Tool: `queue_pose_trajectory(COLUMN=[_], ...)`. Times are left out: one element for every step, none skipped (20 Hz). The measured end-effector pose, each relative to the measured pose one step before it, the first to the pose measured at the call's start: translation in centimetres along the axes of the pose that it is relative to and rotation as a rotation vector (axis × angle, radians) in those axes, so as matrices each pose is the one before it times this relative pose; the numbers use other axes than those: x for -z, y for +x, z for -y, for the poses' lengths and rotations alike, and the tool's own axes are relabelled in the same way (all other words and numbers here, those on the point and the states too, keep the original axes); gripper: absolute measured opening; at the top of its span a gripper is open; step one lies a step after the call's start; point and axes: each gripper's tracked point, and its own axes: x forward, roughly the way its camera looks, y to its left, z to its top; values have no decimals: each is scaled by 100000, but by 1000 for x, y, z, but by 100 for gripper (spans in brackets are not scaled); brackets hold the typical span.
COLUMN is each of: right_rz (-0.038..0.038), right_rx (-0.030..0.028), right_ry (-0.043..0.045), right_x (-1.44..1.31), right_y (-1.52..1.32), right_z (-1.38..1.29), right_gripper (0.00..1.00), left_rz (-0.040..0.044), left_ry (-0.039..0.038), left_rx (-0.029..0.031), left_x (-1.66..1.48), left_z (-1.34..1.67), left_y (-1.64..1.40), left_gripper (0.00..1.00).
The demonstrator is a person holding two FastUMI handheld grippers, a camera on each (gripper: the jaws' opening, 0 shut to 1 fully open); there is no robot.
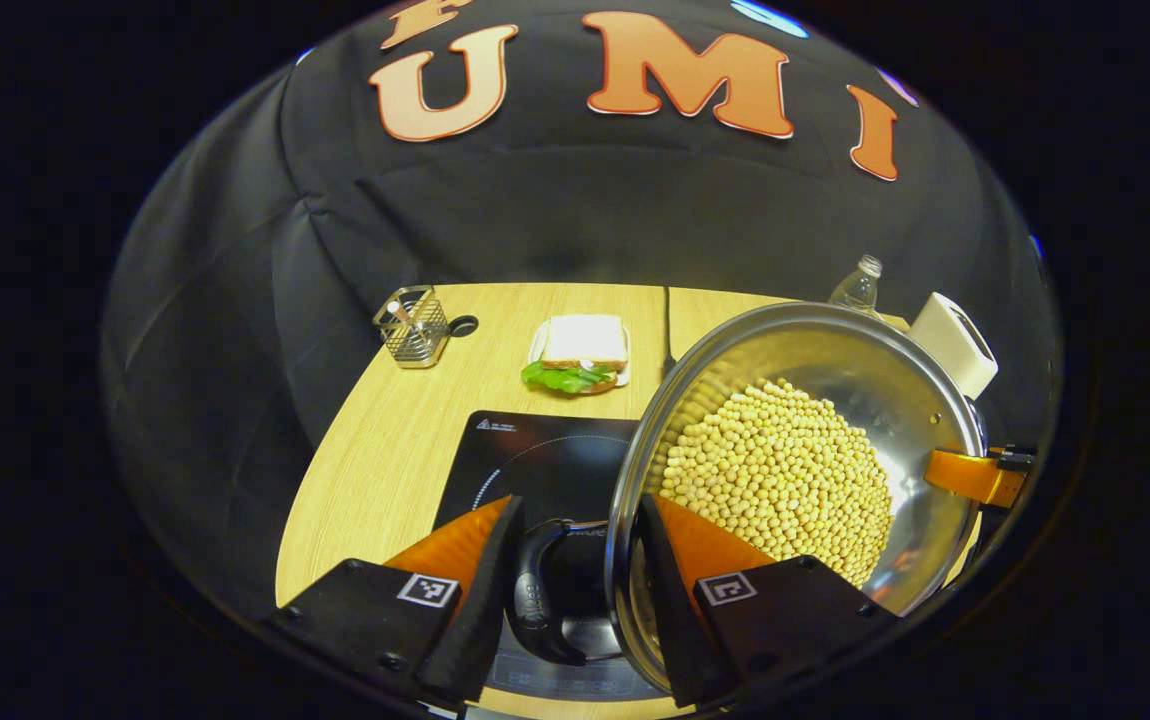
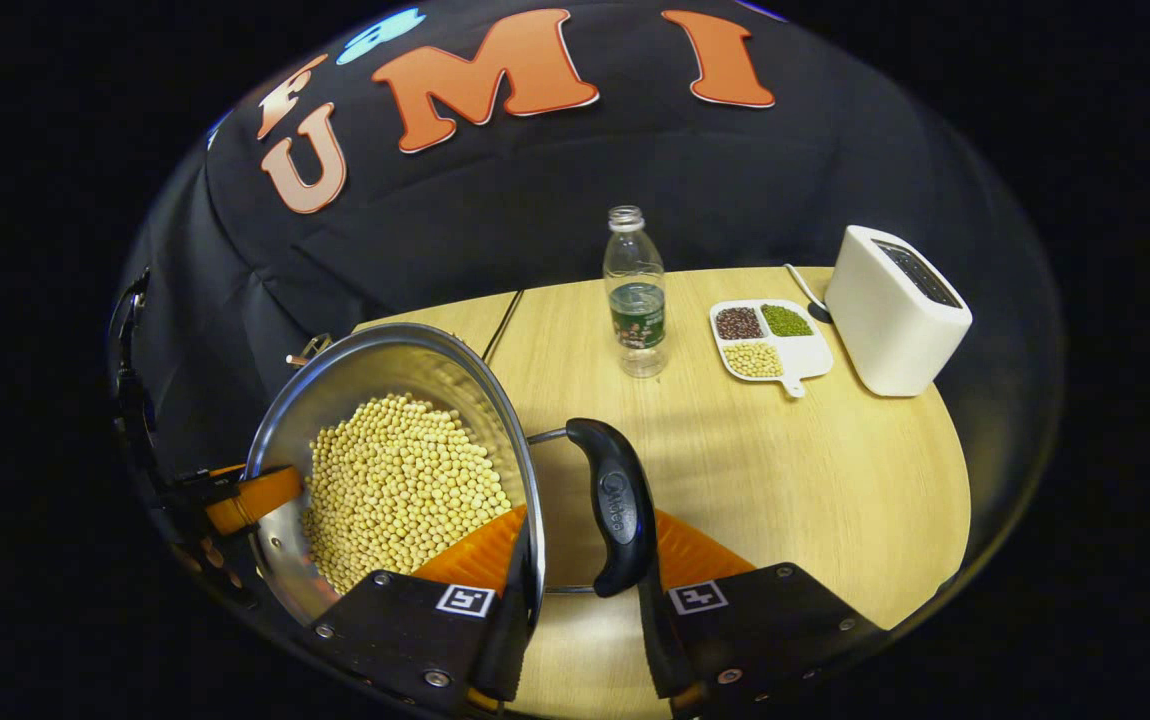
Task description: First push the handle of the pot to place it horizontally, then grasp the pot with both hands and set it on the induction cooktop.
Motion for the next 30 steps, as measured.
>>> queue_pose_trajectory(right_rz=[-153, -120, -117, -214, -61, -157, 21, 66, 142, -130, -105, -355, -479, -305, -356, -666, -303, -437, -472, -595, -687, -500, -322, -54, -658, -523, -155, 77, 85, -26], right_rx=[-278, -251, -228, -247, -217, -209, -170, -275, -295, -416, -132, -111, -21, -109, 227, 184, 421, 265, 244, 40, 135, 69, 201, 291, 313, 162, 314, 581, 515, 669], right_ry=[-364, -149, -45, -100, -87, 59, -135, 157, 49, 245, 18, 111, 104, 457, 95, 22, -26, -68, -95, 270, 173, 191, -101, 68, 86, 404, 177, 169, 140, 275], right_x=[-91, -264, -187, -262, -49, -229, -81, -125, 142, -29, 190, -34, -93, -241, 49, -121, -64, -167, 13, -88, 168, -140, -77, -253, 116, -64, 103, -104, 100, -171], right_y=[-62, 86, -176, -5, -83, 99, 40, 113, -34, 161, -15, 80, -108, 62, -15, -62, 52, 45, 126, 47, 125, 121, -312, -120, -32, 84, -4, -92, -164, -180], right_z=[25, 5, 117, 77, 178, 36, 53, -49, 156, 37, 102, 56, 70, 44, 53, 44, -149, -201, -103, -97, -73, -23, 89, 118, -165, -106, 58, 20, -58, -39], right_gripper=[49, 49, 49, 49, 49, 49, 49, 49, 49, 49, 49, 49, 44, 49, 49, 49, 49, 49, 49, 49, 49, 44, 49, 49, 49, 49, 49, 49, 49, 49], left_rz=[-171, -115, -341, -189, -172, 35, 22, 180, 192, 281, 77, 77, 238, 46, -63, -406, -656, -662, -430, -399, -238, -400, -360, -417, -43, -124, -22, -276, -189, -436], left_ry=[-168, -395, -282, -260, -24, 76, 196, 188, 351, 299, 548, 718, 856, 464, 224, -36, -198, -270, -201, 52, 172, 119, 29, 180, 368, 492, 243, 194, 247, 209], left_rx=[-281, -338, -282, -311, -249, -329, -275, -385, -301, -415, -453, -520, -362, -292, 136, 62, 126, -18, 20, -197, -64, -102, 17, 60, 3, -101, 197, 352, 385, 417], left_x=[78, -9, -27, 7, -50, -157, -230, -164, -330, -165, -203, -85, -36, 123, -80, 136, 172, 144, 182, 103, 21, 171, 79, 150, -56, 42, -105, -46, 5, 5], left_z=[-763, -803, -769, -620, -686, -752, -735, -808, -733, -665, -703, -656, -371, -237, -440, -656, -296, -204, -161, -214, -303, -286, -234, -147, 35, -56, 64, 257, 207, 208], left_y=[83, 184, 193, 7, 245, 113, 304, 222, 262, 348, 381, 300, 212, -52, 301, 814, 648, 401, 348, 384, 330, 285, 382, 295, 301, 273, 304, 218, 302, 462], left_gripper=[73, 71, 71, 73, 73, 73, 73, 73, 73, 72, 73, 73, 73, 72, 73, 72, 72, 72, 72, 72, 72, 72, 72, 72, 72, 72, 72, 72, 72, 72])
